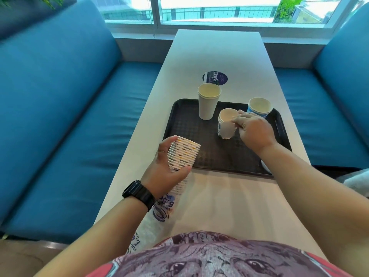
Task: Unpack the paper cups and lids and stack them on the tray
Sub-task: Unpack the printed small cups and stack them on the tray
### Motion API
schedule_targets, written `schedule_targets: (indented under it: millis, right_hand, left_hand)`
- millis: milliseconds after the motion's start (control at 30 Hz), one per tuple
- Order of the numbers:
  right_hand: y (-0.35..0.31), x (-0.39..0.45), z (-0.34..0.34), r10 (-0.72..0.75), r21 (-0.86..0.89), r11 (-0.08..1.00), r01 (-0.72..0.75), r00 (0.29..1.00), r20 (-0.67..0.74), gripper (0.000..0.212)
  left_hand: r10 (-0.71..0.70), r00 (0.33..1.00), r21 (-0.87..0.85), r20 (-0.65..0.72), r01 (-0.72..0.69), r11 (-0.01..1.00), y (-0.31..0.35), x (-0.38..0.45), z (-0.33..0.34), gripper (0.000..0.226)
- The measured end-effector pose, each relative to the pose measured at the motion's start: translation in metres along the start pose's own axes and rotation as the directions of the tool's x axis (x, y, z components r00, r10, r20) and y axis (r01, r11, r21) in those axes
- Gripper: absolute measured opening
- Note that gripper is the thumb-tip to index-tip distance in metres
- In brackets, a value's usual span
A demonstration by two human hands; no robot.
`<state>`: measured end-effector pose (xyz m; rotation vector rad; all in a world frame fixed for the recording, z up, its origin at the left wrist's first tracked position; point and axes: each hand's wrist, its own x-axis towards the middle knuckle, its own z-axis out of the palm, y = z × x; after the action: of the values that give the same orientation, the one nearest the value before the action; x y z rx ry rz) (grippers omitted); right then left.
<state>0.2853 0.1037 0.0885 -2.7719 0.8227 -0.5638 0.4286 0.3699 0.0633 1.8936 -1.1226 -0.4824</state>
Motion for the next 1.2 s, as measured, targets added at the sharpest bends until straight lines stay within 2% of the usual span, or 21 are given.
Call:
schedule_targets:
  millis: [133,233,333,400,500,667,900,1200]
  right_hand:
    - [-0.024,-0.006,-0.009,0.052,0.145,0.988,-0.045,0.998,-0.046,0.03]
    - [-0.055,-0.013,-0.016,0.101,0.334,0.934,-0.129,0.99,0.1,0.023]
    - [-0.085,-0.02,-0.021,0.019,0.52,0.84,-0.154,0.967,0.254,0.015]
    - [-0.098,-0.024,-0.024,-0.056,0.581,0.793,-0.183,0.928,0.369,0.015]
    - [-0.109,-0.028,-0.024,-0.139,0.598,0.782,-0.177,0.886,0.443,0.015]
    - [-0.119,-0.031,-0.029,-0.144,0.566,0.809,-0.161,0.879,0.455,0.014]
    - [-0.131,-0.035,-0.038,-0.17,0.446,0.894,-0.052,0.88,0.444,0.017]
    - [-0.141,-0.04,-0.048,-0.191,0.43,0.903,0.015,0.91,0.369,0.01]
  left_hand:
    - [0.0,1.0,0.004,0.004,0.0,1.0,0.001,-0.002,0.0,0.088]
    - [-0.004,1.0,0.013,-0.002,0.004,1.0,0.002,-0.004,0.0,0.089]
    - [0.005,1.0,0.019,-0.021,-0.005,1.0,0.006,-0.007,-0.001,0.087]
    - [0.017,0.999,0.03,-0.038,-0.016,0.999,0.008,-0.008,-0.002,0.085]
    - [0.027,0.998,0.032,-0.056,-0.026,0.999,0.011,-0.011,-0.004,0.085]
    - [0.021,0.998,0.043,-0.063,-0.018,0.999,0.017,-0.019,-0.008,0.084]
    - [0.038,0.996,0.034,-0.078,-0.036,0.999,0.022,-0.03,-0.012,0.083]
    - [0.046,0.997,0.035,-0.06,-0.044,0.998,0.027,-0.037,-0.02,0.084]
